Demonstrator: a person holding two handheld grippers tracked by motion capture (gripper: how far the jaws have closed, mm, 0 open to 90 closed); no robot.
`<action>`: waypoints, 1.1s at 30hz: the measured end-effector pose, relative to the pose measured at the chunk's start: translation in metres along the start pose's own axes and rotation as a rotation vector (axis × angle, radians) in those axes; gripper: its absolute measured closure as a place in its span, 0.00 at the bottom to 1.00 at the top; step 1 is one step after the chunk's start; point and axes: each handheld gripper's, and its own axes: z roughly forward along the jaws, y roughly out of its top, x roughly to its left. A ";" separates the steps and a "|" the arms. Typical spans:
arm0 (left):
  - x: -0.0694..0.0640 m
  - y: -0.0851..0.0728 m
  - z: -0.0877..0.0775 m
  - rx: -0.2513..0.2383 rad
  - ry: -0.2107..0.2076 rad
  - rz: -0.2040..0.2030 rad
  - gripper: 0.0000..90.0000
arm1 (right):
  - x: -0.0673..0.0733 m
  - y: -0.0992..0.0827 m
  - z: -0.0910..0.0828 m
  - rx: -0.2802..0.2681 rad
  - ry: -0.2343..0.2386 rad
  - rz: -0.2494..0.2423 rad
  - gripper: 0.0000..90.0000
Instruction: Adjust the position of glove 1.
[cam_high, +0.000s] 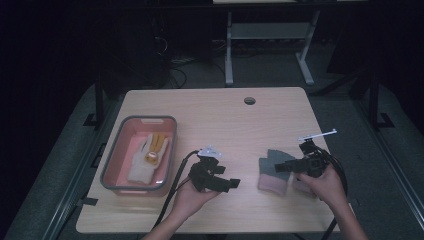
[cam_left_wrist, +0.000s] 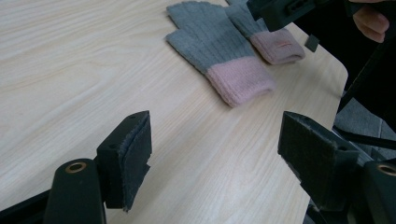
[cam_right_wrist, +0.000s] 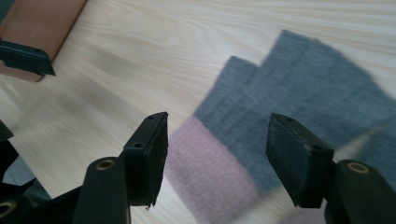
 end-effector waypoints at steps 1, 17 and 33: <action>-0.001 0.001 0.001 0.001 -0.003 0.002 0.29 | -0.002 -0.001 -0.002 -0.004 -0.009 0.002 0.44; -0.011 0.001 0.013 0.026 -0.022 0.027 0.29 | -0.035 -0.020 -0.023 0.004 -0.153 0.062 0.45; -0.015 0.000 0.022 0.036 -0.029 0.025 0.29 | -0.060 -0.033 -0.023 0.036 -0.284 0.100 0.49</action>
